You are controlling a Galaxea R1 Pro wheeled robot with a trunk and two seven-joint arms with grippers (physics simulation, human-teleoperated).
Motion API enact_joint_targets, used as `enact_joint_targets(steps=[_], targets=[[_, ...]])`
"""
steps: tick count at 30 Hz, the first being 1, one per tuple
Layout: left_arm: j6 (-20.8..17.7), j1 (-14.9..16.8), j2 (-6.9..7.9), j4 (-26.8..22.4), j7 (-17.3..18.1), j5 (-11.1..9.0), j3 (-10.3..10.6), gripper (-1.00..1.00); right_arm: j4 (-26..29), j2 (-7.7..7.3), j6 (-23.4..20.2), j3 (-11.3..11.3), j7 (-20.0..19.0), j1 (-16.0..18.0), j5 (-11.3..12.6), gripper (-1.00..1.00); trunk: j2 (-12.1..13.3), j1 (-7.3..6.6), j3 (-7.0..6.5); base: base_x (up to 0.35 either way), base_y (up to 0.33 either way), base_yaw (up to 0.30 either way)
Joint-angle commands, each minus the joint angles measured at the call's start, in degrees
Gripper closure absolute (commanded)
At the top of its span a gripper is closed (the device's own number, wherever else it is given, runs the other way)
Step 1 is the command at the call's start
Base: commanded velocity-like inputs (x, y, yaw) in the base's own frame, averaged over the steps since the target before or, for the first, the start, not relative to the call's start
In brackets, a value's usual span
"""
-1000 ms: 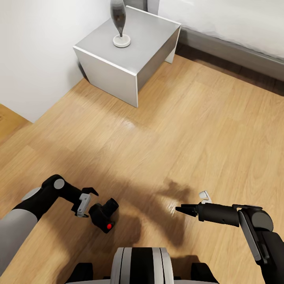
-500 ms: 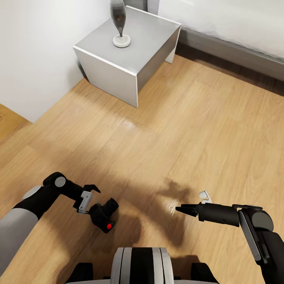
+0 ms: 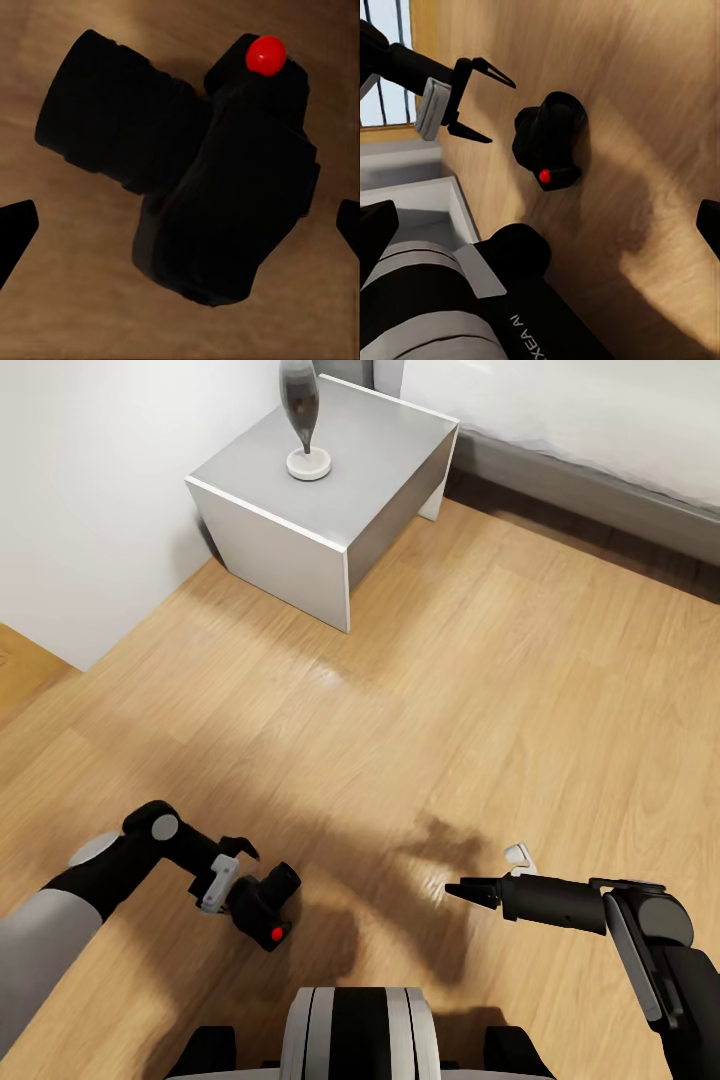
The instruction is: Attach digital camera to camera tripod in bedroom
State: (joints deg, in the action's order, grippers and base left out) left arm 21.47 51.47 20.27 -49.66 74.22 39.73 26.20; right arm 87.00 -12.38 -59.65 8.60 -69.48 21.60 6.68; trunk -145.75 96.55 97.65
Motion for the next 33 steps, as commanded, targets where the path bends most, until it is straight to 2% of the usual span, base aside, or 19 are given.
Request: enact_joint_targets(steps=[1,2,7,9,13,21,23,28,33], targets=[[0.31,0.03,0.08,-0.06,-0.04,0.15,0.75,-1.00,0.01,-0.01,-0.35,0.02,0.04,0.02,0.18,-1.00,-0.01,-0.01,0.03,0.000,0.000,0.000],[0.31,0.03,0.16,-0.05,-0.04,0.19,2.13,-1.00,0.00,0.01,-0.35,0.02,0.52,0.02,0.18,-1.00,-0.01,-0.01,0.03,0.000,0.000,0.000],[0.32,0.03,0.67,-0.11,0.03,0.24,2.81,-1.00,-0.02,0.05,-0.35,0.02,1.53,0.02,0.18,-1.00,-0.01,-0.01,0.03,0.000,0.000,0.000],[0.43,0.03,1.83,-1.22,0.20,0.19,3.06,-1.00,-0.02,0.07,-0.35,0.03,2.58,0.02,0.18,-1.00,-0.01,-0.01,0.03,0.000,0.000,0.000],[0.43,0.03,2.97,-2.39,0.33,0.18,3.12,-1.00,-0.01,0.08,-0.35,0.04,3.40,0.02,0.18,-1.00,-0.01,-0.01,0.03,0.000,0.000,0.000],[0.49,0.03,3.92,-3.48,0.40,0.17,3.15,-1.00,-0.06,0.09,-0.35,0.02,4.48,0.02,0.21,-1.00,-0.01,-0.01,0.03,0.000,0.000,0.000],[-0.17,0.03,3.34,-2.82,-0.25,0.82,2.49,-1.00,-0.02,0.14,-0.35,0.11,4.66,0.02,0.55,-1.00,-0.01,-0.01,0.03,0.000,0.000,0.000],[-0.94,0.03,3.52,-1.22,-1.42,0.84,1.76,-1.00,-0.01,0.20,-0.35,0.11,4.62,0.02,0.51,-1.00,-0.01,-0.01,0.03,0.000,0.000,0.000],[-1.46,0.03,4.28,-2.20,-0.22,1.15,1.76,-1.00,0.01,0.73,-0.35,0.08,4.47,0.02,0.01,-1.00,-0.01,-0.01,0.03,0.000,0.000,0.000]])
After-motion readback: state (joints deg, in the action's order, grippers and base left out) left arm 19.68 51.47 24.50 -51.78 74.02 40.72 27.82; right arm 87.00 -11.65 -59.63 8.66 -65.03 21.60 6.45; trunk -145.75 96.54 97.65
